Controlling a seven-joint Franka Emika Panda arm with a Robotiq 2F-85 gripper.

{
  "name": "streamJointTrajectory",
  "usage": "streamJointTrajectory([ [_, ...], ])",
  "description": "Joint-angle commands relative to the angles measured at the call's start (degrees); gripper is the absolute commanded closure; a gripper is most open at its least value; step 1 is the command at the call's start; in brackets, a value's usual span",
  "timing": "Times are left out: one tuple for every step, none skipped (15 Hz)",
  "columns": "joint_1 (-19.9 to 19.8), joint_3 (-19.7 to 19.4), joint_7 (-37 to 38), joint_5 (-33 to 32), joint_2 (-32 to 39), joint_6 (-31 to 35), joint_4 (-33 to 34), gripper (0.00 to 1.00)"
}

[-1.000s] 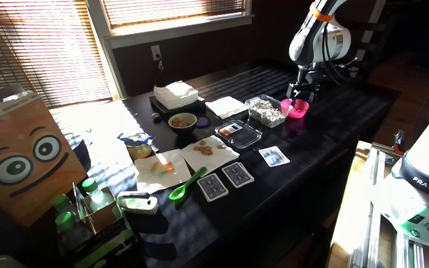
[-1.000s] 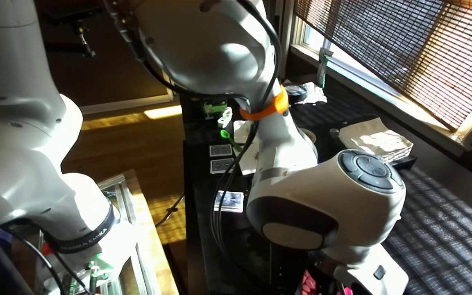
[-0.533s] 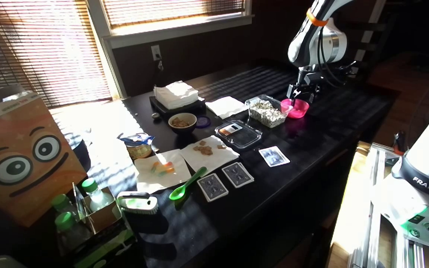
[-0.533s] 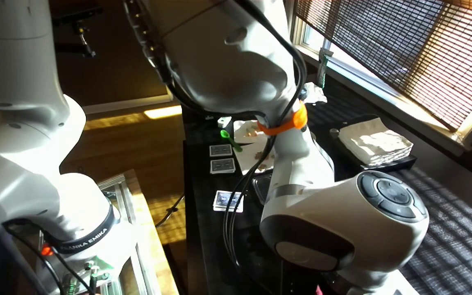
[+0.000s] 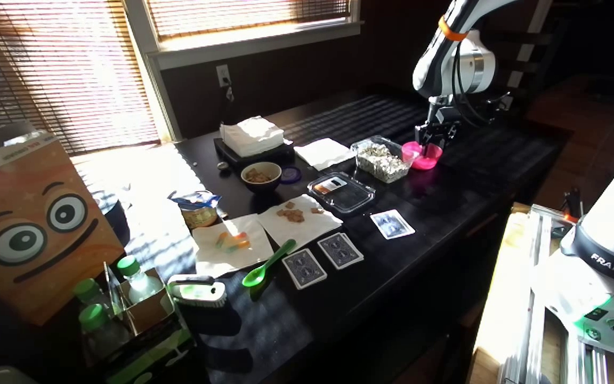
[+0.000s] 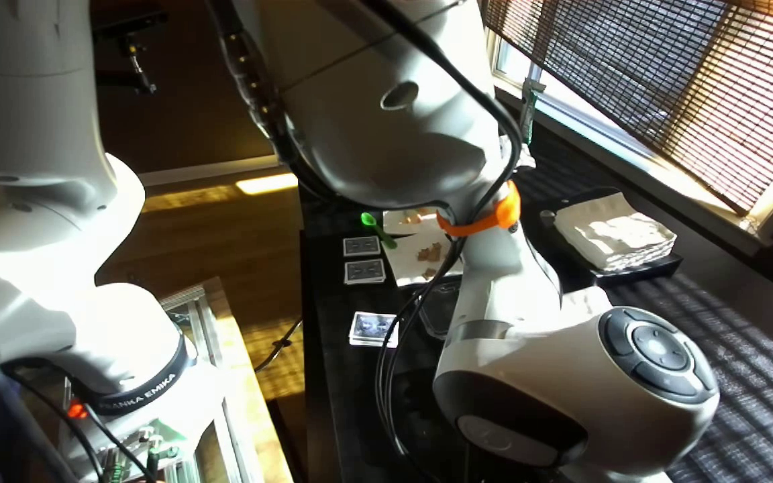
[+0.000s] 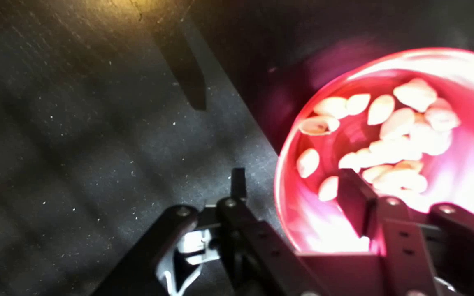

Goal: Pour the contents in the pink bowl into the clear container.

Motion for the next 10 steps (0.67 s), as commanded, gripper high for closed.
streamJointTrajectory([
  [-2.11,2.14,-2.64,2.82,1.71,-0.88,2.03,0.7],
  [-2.42,2.43,-2.79,3.03,1.82,-0.89,2.17,0.76],
  [-2.74,2.67,-2.88,3.09,1.88,-0.91,2.27,0.84],
  [-2.99,2.84,-2.93,3.05,1.88,-0.88,2.29,0.91],
  [-3.23,2.94,-2.93,2.97,1.88,-0.87,2.37,0.99],
  [-3.49,3.12,-3.0,2.95,1.81,-0.86,2.41,1.0],
  [-3.67,3.22,-3.05,2.89,1.72,-0.87,2.5,1.0],
  [-3.84,3.31,-3.1,2.86,1.62,-0.9,2.68,1.0],
  [-3.74,3.13,-2.96,2.6,1.48,-1.01,2.78,0.99],
  [-3.69,3.02,-2.97,2.44,1.21,-0.99,2.78,0.98],
])
